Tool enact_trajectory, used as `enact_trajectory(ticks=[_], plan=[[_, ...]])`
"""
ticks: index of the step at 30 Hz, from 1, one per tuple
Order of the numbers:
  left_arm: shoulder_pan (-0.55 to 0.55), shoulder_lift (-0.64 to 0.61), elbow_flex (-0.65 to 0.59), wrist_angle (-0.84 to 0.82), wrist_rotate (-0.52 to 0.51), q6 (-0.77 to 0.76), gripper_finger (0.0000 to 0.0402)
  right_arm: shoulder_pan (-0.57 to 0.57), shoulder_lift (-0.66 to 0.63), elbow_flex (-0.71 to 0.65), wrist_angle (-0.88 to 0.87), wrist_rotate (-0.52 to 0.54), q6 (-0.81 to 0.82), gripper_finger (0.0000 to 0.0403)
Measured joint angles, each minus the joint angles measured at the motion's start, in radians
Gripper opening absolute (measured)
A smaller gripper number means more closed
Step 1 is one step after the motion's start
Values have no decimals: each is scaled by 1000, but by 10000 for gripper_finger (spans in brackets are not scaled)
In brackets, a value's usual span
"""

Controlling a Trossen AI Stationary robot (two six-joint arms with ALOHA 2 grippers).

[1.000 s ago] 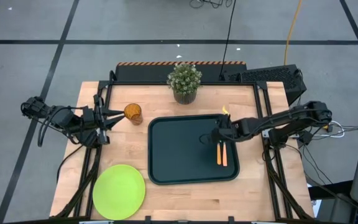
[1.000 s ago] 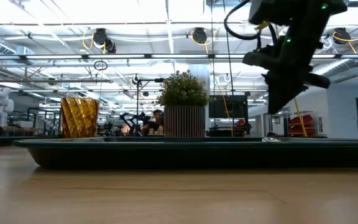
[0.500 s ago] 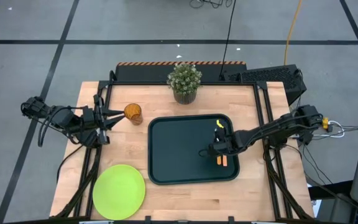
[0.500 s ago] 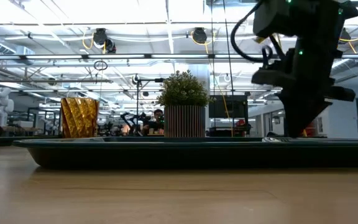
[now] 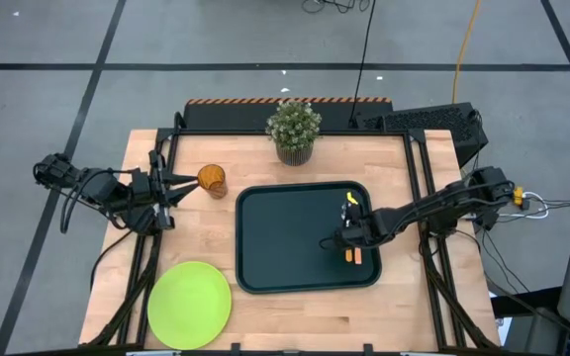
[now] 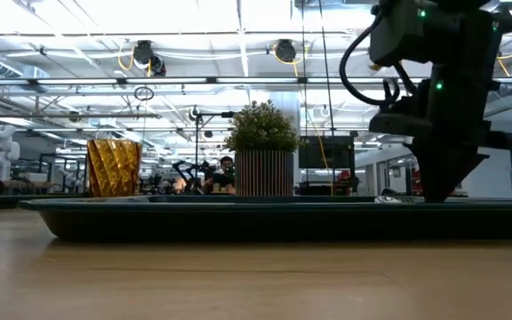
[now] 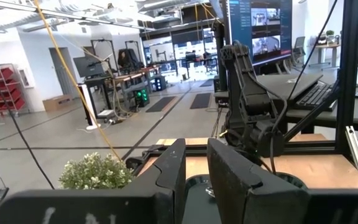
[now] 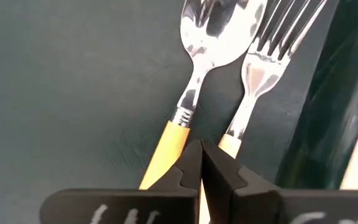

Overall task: Pick and place plate/cup/fork/spoon on tray
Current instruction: Adjust the fork on the serving tray

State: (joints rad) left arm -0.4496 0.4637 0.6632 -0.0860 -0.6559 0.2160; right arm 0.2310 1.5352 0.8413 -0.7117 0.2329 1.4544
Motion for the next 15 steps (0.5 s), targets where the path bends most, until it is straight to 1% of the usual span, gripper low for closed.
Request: enact_trajectory(ticks=[3, 15], plan=[[0, 0, 0, 0, 0, -1, 72, 0, 1, -30, 60, 0, 0, 0], [0, 0, 0, 0, 0, 0, 72, 0, 1, -38, 24, -1, 0, 0]])
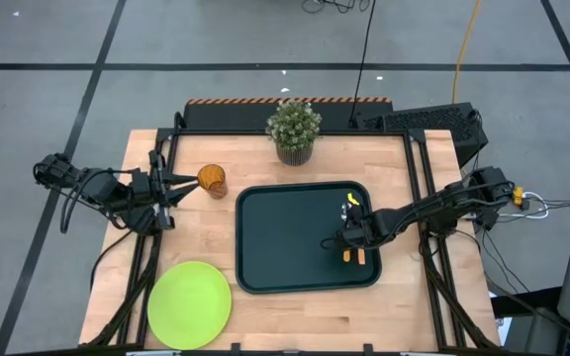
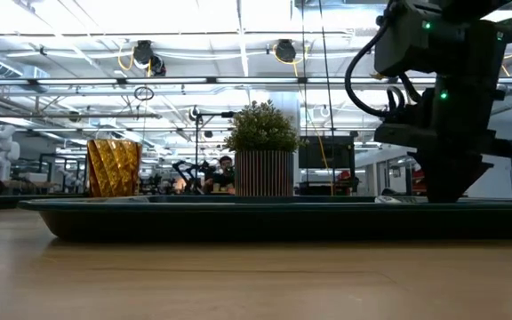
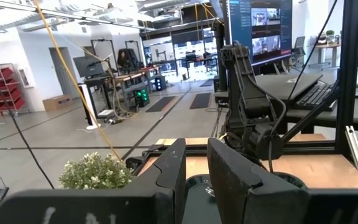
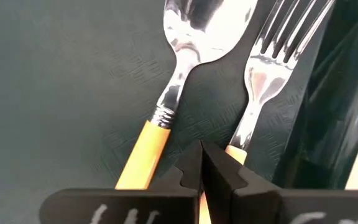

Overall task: Pick and place plate/cup/fork/spoon on tray
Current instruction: Adjust the fork on the serving tray, then put the cup on the top left on the serving tray

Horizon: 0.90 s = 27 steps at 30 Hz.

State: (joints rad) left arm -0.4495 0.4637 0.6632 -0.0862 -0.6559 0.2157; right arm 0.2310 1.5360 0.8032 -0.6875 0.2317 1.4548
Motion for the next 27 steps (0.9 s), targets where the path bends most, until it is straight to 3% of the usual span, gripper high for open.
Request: enact_trajectory(ticks=[17, 27], plan=[[0, 0, 0, 0, 0, 1, 72, 0, -11, 59, -62, 5, -41, 0], [0, 0, 0, 0, 0, 1, 72, 0, -11, 243, -109, 188, -199, 0]])
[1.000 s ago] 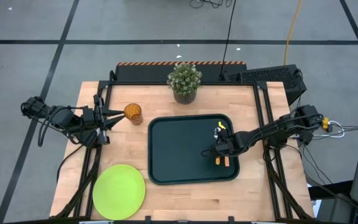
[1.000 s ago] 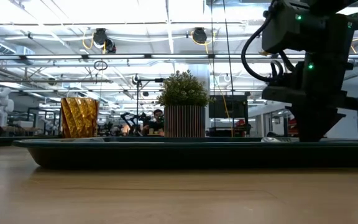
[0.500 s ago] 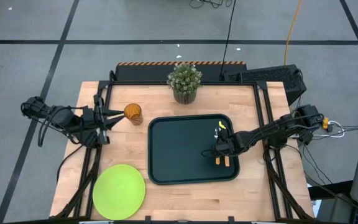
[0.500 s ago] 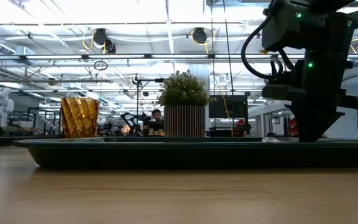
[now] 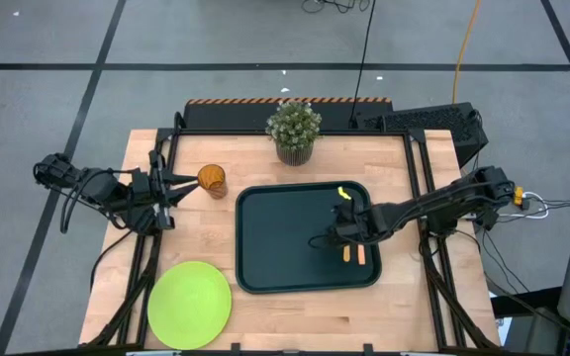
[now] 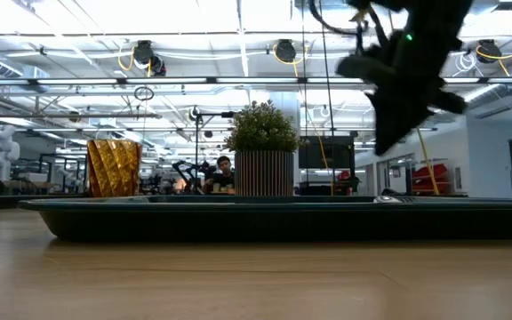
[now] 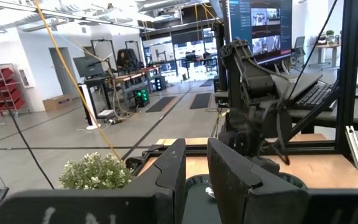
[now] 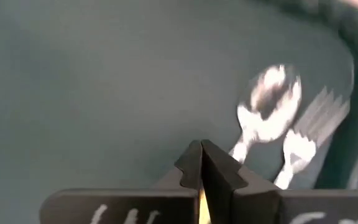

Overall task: Pick and place plate/cup/fork/spoon on tray
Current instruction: Put the cup on the top left on the serving tray

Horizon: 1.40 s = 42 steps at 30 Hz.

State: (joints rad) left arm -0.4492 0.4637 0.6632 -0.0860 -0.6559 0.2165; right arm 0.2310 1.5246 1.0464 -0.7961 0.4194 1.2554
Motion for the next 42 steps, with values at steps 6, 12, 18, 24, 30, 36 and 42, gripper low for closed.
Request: enact_trajectory(ticks=[6, 12, 18, 24, 30, 36, 42], plan=[[0, 0, 0, -27, 0, 0, 72, -8, 0, 36, 135, 183, -251, 0], [0, 0, 0, -48, 0, -9, 72, -48, 0, 33, -177, 186, -112, 0], [0, 6, 0, -55, -1, -51, 72, -52, -9, -32, -309, 311, -46, 0], [1, 65, 2, -157, -100, -218, 72, -64, -33, -44, -103, 421, -309, 0], [2, 156, 129, -544, -118, -571, 72, -49, -104, -44, 61, 420, -543, 0], [54, 334, 316, -841, -82, -794, 72, -18, -251, -45, 396, 415, -977, 0], [214, 605, 503, -1216, 10, -886, 72, -11, -380, -44, 723, 371, -1269, 0]])
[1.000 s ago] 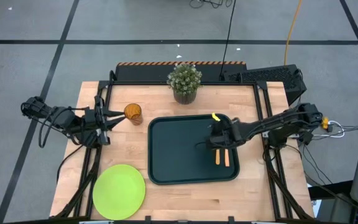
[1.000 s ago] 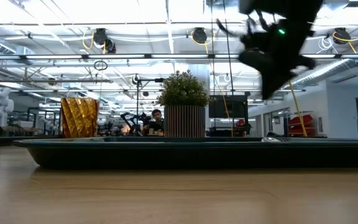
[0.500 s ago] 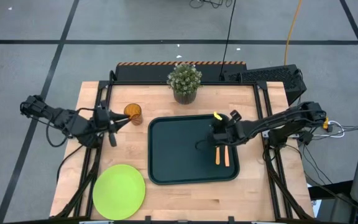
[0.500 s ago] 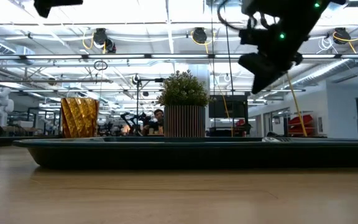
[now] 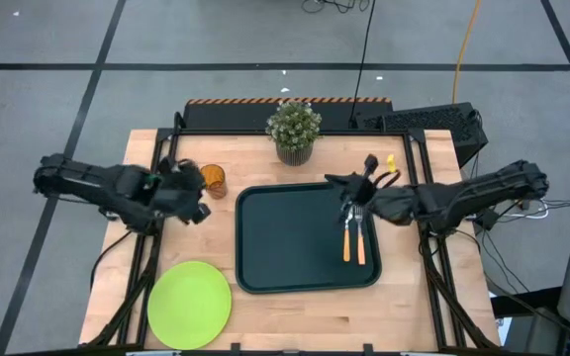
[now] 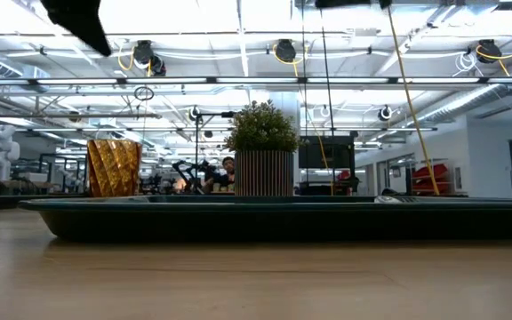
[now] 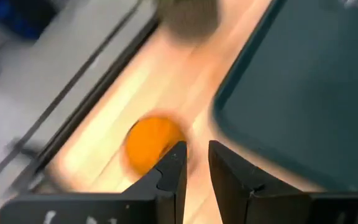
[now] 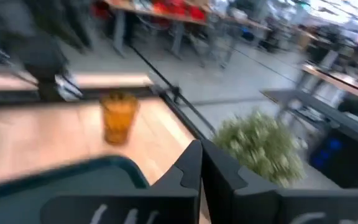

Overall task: Pick and place plate/cup/fork/spoon on tray
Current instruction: Put the cup on the top left on the serving tray

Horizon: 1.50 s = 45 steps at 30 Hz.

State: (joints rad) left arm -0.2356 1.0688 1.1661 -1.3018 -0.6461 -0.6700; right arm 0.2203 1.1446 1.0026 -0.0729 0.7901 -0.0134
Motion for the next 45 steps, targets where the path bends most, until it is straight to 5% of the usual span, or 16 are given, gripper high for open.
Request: enact_trajectory(ticks=[7, 15, 20, 29, 45], plan=[[275, 185, 80, -126, 286, 217, 72, 2, -41, 0, 49, -147, -56, 0], [506, 207, 81, -131, 401, 478, 81, 3, -41, -17, 34, -150, -112, 0], [549, 223, 81, -124, 509, 583, 143, 2, -64, -53, 91, -78, -152, 0], [551, 320, 39, -103, 516, 744, 263, 2, -92, -61, 85, -80, -131, 0], [587, 328, -130, 84, 515, 838, 180, 2, -92, -61, 38, -79, -100, 0]])
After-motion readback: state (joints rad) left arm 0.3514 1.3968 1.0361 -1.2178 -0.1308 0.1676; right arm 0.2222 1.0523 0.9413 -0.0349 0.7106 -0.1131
